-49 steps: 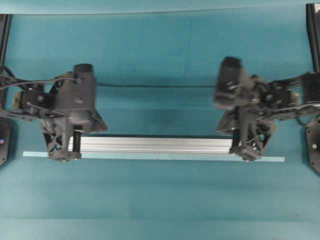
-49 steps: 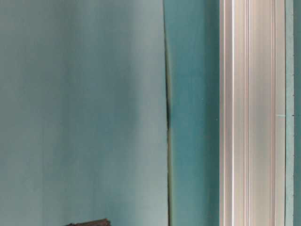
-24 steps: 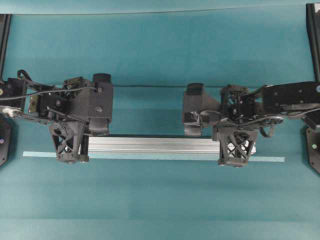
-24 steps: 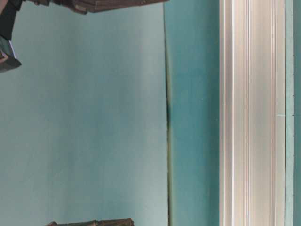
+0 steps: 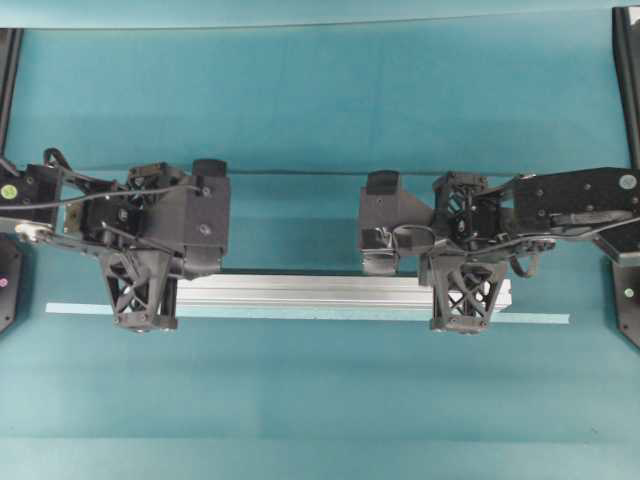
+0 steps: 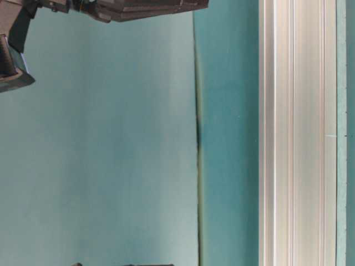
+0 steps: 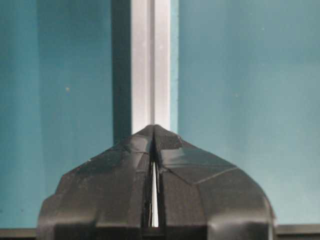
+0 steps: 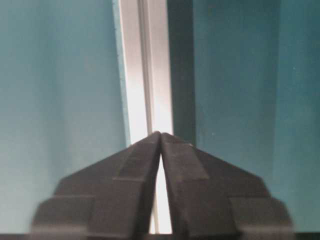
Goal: Lift the metal rail with both hands.
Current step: 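Lower both open grippers around the rail near each end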
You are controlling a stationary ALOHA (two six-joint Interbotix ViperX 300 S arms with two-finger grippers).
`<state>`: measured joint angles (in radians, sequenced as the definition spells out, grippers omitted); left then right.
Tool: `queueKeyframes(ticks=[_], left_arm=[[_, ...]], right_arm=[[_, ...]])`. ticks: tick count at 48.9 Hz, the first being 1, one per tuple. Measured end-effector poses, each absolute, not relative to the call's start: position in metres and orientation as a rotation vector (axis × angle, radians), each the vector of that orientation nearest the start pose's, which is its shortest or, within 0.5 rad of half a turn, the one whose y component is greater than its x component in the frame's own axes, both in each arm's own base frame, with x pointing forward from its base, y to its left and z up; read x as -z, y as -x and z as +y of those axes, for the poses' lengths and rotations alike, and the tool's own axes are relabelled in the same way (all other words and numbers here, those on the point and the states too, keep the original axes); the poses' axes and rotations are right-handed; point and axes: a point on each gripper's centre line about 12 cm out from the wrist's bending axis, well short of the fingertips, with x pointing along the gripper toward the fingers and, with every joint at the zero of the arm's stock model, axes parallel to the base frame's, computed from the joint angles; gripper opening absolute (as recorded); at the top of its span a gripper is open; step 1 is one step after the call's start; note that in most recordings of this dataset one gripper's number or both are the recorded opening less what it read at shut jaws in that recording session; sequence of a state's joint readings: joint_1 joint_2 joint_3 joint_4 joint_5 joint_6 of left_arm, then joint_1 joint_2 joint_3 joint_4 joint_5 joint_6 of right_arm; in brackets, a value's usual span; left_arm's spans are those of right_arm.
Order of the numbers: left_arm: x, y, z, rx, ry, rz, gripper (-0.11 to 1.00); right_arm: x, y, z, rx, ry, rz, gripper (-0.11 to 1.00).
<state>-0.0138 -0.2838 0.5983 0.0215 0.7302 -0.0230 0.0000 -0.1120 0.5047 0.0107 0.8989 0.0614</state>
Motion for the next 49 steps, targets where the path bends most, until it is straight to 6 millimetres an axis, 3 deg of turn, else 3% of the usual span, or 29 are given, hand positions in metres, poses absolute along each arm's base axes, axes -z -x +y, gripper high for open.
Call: queueKeyframes(ticks=[6, 11, 18, 22, 49], left_arm=[[-0.232, -0.318, -0.003, -0.007, -0.003, 1.066, 0.12], [-0.226, -0.317, -0.003, -0.014, 0.01, 1.093, 0.39], [-0.22, -0.317, -0.003, -0.02, 0.017, 1.11, 0.82], [-0.215, -0.318, -0.003, -0.02, 0.019, 1.126, 0.97], [-0.18, -0.335, 0.002, -0.028, 0.018, 1.145, 0.97]], right_arm=[[-0.2, -0.337, 0.001, 0.037, -0.064, 1.294, 0.69], [-0.2, -0.339, 0.003, 0.034, -0.062, 1.276, 0.89], [-0.197, -0.341, 0.007, 0.022, -0.055, 1.246, 0.93], [-0.195, -0.341, 0.007, 0.021, -0.056, 1.243, 0.93], [-0.178, -0.342, 0.008, 0.02, -0.054, 1.217, 0.93]])
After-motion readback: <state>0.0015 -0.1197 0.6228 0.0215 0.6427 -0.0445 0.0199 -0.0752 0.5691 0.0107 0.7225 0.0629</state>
